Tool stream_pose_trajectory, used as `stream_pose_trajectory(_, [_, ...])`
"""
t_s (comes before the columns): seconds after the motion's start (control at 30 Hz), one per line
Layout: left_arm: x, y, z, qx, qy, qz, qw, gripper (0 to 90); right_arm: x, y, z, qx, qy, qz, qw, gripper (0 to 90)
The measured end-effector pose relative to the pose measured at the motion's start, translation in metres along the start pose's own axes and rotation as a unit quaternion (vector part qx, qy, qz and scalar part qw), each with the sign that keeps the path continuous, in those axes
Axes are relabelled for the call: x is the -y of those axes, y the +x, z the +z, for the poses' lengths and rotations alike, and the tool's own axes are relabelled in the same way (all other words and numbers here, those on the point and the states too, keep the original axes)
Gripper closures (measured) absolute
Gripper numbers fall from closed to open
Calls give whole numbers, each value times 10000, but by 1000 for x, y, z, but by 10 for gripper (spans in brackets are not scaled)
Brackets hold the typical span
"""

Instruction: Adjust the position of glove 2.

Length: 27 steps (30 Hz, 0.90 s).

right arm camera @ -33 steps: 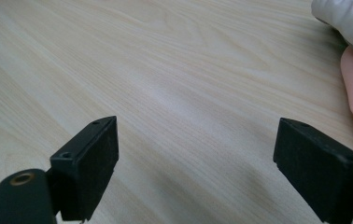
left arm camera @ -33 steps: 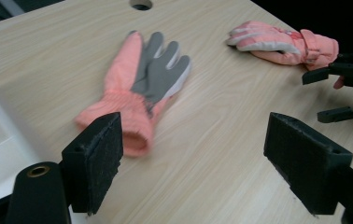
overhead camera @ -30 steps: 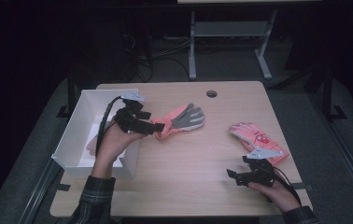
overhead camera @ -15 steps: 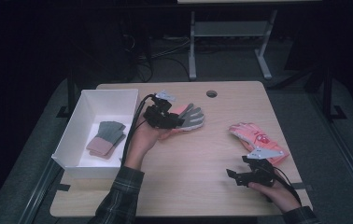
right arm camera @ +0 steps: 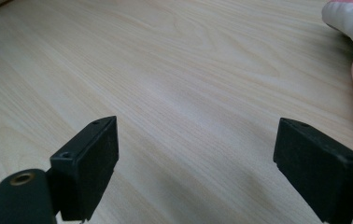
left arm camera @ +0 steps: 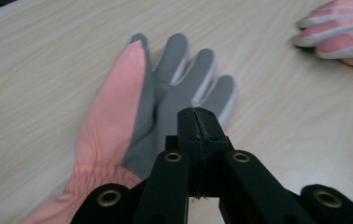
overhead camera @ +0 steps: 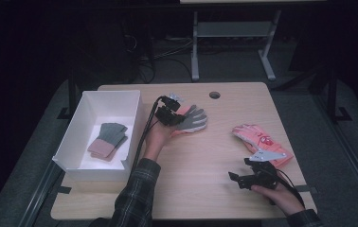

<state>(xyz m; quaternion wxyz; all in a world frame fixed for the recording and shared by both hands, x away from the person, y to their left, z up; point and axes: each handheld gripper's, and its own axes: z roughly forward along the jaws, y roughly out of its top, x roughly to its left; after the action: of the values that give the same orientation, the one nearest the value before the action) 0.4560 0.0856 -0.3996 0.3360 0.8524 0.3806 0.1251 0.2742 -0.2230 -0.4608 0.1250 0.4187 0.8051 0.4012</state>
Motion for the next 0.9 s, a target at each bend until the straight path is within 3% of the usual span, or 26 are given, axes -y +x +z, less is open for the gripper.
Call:
stream_pose_trajectory(0.07, [0,3,5,-98,42,39,9999,897,0,0,0,-1,0,31,10000,140])
stream_pose_trajectory(0.2, [1,12,15,-199,31,-111,9997,898,0,-1,-1,-5,5,50,10000,140])
stream_pose_trajectory(0.33, [5,18,25,-201,238,-180,9994,897,0,0,-1,-21,-12,14,10000,140])
stream_pose_trajectory(0.63, [15,12,29,95,390,-158,9991,898,1,-2,-1,-14,15,32,10000,140])
stream_pose_trajectory(0.9, [26,-8,18,385,522,8,9979,899,1,0,-1,13,18,-10,10000,140])
